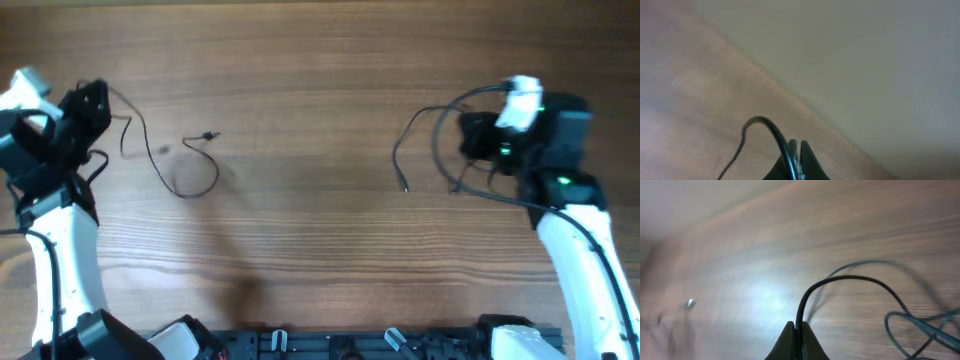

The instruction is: Untangle cables

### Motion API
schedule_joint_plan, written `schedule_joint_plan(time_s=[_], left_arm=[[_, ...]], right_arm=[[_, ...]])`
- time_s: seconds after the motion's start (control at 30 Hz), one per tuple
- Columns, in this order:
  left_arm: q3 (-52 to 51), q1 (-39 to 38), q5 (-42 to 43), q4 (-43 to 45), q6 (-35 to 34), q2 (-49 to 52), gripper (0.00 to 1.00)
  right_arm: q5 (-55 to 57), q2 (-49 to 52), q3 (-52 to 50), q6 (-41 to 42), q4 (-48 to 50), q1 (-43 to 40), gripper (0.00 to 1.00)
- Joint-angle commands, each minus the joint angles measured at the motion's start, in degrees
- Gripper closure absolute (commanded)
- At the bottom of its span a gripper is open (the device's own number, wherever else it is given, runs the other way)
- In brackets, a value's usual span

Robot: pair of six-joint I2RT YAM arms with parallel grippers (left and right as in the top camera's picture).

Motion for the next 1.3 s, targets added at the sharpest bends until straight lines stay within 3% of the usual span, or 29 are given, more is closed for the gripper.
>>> schedule_joint_plan(time_s=[0.0, 0.27, 0.47, 0.63, 0.7, 0.77, 0.83, 0.87, 0.9, 0.93, 0.97, 1.03, 1.1, 1.13, 1.2, 1.27], left_arm=[[6.1, -0.8, -6.7, 0.3, 9.0, -0.6, 0.96], [24.7, -0.7, -23.5, 1.0, 29.9, 3.2, 0.96], [31.5, -0.6, -23.5, 1.1, 30.3, 14.2, 0.96], [31.5, 0.4, -33.8, 2.4, 33.4, 25.8, 0.96], [31.5, 1.1, -33.3, 2.9, 34.1, 30.5, 0.96], [31.5, 1.4, -31.5, 3.6, 33.3, 35.1, 0.96], [31.5, 1.4, -31.3, 5.5, 27.6, 40.9, 0.95], [31.5, 1.4, -31.4, 5.5, 25.6, 41.9, 0.90], [31.5, 1.4, -31.5, 5.2, 21.6, 43.3, 0.71], [31.5, 1.5, -32.6, 4.5, 16.5, 44.3, 0.24], [31.5, 1.7, -33.5, 3.4, 10.8, 44.4, 0.00], [31.5, 2.0, -33.0, 1.9, 3.7, 43.1, 0.00], [31.5, 2.1, -29.0, 0.4, 2.5, 39.5, 0.00], [31.5, 1.9, -26.3, -1.0, 2.3, 36.1, 0.00], [31.5, 1.1, -24.6, -5.5, 2.1, 29.5, 0.01], [31.5, -0.6, -24.6, -12.3, 2.1, 22.8, 0.00]], right_arm=[[3.0, 5.9, 0.2, 3.7, -1.7, 6.6, 0.95], [1.4, 17.7, 0.2, 7.4, -0.1, 14.8, 0.95], [1.6, 18.9, 0.2, 10.3, 0.8, 15.0, 0.95], [1.6, 18.9, 0.2, 10.4, 0.5, 15.0, 0.89], [1.6, 18.9, 0.2, 10.5, 0.7, 15.0, 0.88], [1.6, 18.9, 0.2, 12.3, 0.9, 15.2, 0.88], [1.6, 18.9, 0.2, 13.6, 0.9, 15.6, 0.87], [1.6, 18.9, 0.2, 13.6, 0.9, 15.8, 0.87], [1.6, 18.9, 0.2, 13.6, 0.9, 16.1, 0.84], [1.6, 18.9, 0.2, 13.6, 0.9, 16.3, 0.80], [1.6, 18.9, 0.2, 13.6, 0.9, 16.3, 0.78], [1.6, 18.9, 0.2, 13.4, 0.9, 16.3, 0.70], [1.6, 18.9, 0.2, 13.3, 1.1, 16.3, 0.57], [1.6, 18.9, 0.2, 13.3, 1.3, 16.3, 0.43], [0.0, 18.9, 0.2, 13.2, 1.9, 16.3, 0.00], [-4.0, 18.9, 0.2, 12.0, 3.7, 16.3, 0.00]])
